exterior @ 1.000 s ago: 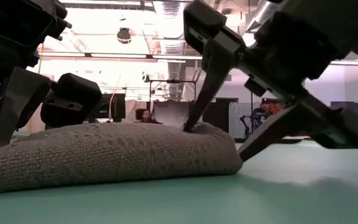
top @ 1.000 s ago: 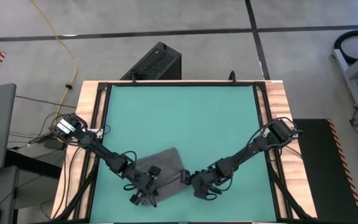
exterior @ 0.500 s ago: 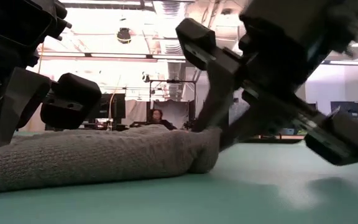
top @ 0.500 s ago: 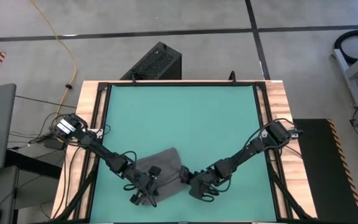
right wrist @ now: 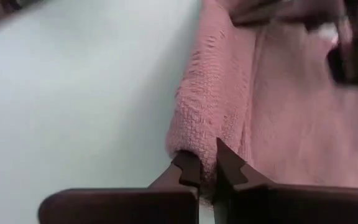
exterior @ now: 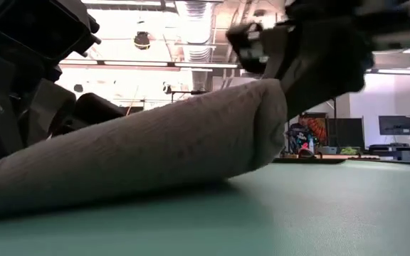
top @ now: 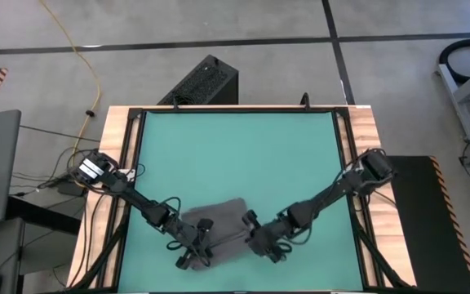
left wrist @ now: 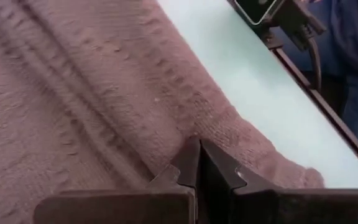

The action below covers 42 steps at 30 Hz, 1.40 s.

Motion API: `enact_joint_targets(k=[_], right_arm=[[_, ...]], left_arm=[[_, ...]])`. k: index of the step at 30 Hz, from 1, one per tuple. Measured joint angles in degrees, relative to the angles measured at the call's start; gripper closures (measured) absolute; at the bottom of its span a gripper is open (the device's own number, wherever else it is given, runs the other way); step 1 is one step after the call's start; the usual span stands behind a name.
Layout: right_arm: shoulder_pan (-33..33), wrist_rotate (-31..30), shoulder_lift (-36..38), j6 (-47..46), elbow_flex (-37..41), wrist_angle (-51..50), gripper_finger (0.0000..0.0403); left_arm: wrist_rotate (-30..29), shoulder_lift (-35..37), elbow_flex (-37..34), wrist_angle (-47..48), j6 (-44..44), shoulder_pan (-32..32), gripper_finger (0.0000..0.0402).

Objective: Roll towel
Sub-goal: Roll the gray towel

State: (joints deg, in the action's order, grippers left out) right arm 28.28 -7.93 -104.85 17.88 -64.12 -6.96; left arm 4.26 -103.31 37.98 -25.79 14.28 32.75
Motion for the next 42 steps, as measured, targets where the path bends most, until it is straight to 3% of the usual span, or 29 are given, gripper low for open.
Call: enact_joint_targets(k=[4, 8, 13, 18, 20, 23, 29, 35, 42], right_arm=[[-4.72, 11.31, 1.56, -11.18, 0.00, -0.71, 0.0378], [-8.14, 17.36, 1.09, -18.88, 0.00, -0.77, 0.0378], [-10.35, 20.08, 0.54, -22.84, 0.02, -1.88, 0.0378], [-11.58, 20.06, 0.54, -27.54, 0.09, -3.87, 0.0378], [-12.12, 20.47, 0.54, -30.61, 0.09, -3.81, 0.0378], [-13.16, 23.14, 0.54, -34.10, 0.09, -3.56, 0.0378], [-15.22, 27.13, 0.67, -39.02, 0.07, -2.61, 0.0378], [-15.90, 30.14, 0.67, -41.56, 0.07, -2.79, 0.0378], [-16.82, 34.52, 0.68, -43.81, 0.04, -2.94, 0.0378]], left_arm=[[1.13, -0.02, -0.02, -1.34, 0.43, 0.00, 0.0401], [2.12, -0.02, 0.46, -3.72, 2.34, 0.02, 0.0401], [3.64, 0.99, 2.39, -5.98, 3.71, 0.24, 0.0401], [3.64, 7.91, 3.68, -4.89, 6.00, 0.54, 0.0401], [0.76, 11.67, 4.39, -1.09, 7.32, 1.11, 0.0401], [-8.54, 15.61, 6.19, 7.96, 9.62, 2.65, 0.0401], [-22.06, 15.69, 7.34, 17.70, 6.10, 4.24, 0.0401], [-28.54, 13.90, 6.69, 26.56, 2.59, 4.22, 0.0401], [-25.37, 13.53, 6.48, 24.98, -3.79, 4.11, 0.0401]])
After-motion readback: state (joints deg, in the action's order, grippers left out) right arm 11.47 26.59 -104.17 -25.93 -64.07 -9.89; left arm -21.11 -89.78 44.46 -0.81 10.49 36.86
